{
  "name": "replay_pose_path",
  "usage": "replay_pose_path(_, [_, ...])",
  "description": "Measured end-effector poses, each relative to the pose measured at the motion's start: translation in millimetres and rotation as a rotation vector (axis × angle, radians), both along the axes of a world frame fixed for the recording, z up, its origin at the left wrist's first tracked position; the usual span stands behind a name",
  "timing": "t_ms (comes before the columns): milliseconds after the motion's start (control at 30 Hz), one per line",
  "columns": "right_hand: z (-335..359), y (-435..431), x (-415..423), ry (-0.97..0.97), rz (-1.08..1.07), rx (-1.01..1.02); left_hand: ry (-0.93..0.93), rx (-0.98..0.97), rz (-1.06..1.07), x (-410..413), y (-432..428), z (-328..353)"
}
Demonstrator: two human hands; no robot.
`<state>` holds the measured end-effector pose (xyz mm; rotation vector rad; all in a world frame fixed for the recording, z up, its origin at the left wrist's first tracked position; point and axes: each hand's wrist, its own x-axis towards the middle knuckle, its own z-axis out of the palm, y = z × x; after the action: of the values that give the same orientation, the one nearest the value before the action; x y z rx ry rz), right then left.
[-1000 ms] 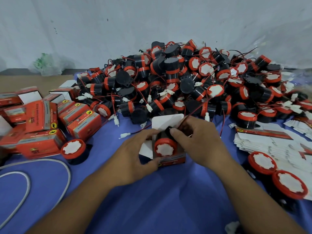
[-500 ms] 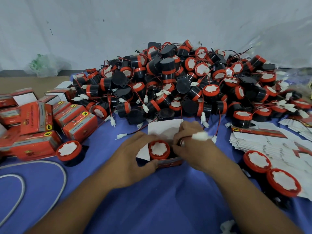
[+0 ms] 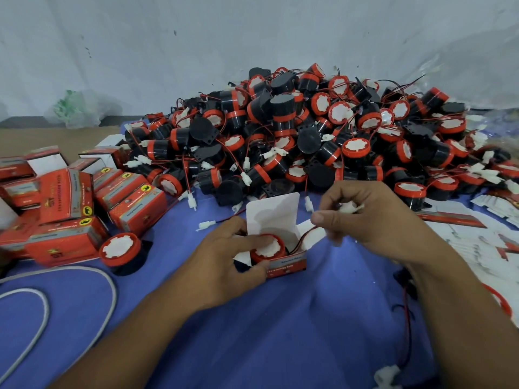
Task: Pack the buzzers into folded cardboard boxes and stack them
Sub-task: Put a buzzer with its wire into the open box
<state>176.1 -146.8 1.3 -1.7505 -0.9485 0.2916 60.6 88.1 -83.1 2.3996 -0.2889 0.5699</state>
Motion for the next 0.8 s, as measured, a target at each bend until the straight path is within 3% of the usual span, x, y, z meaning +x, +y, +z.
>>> replay_pose_path(100, [-6.1,0.6,1.9,0.185,0.085,0.169,-0.004,-0.003,-0.005,-0.4,-0.2,0.5])
replay_pose_path(200, [-15.3,14.0,0.0,0.238,0.005,0.232,0.020,0.006,-0.006,0.4,-0.2,0.9])
replay_pose_path(333, [-26.9,28.5,-1.6,-0.094,-0.187,-0.065,0.045,0.012,-0.002,-0.5,0.1,0.9])
replay_pose_path(467, [-31.8,26.9,-2.3,-0.463,-0.168,-0.139,0.044,0.016,-0.007,-1.0,-0.6,2.8])
replay_pose_path(633, [-28.9,27.4,-5.7,-0.474,-0.054,-0.094,0.031,0.018,-0.022,-0.3,-1.9,3.7])
replay_pose_path(800, [-24.5,26.2,-6.0,-0.579,-0.052,-0.258,0.000,0.009,-0.024,0.7,-0.8,2.7])
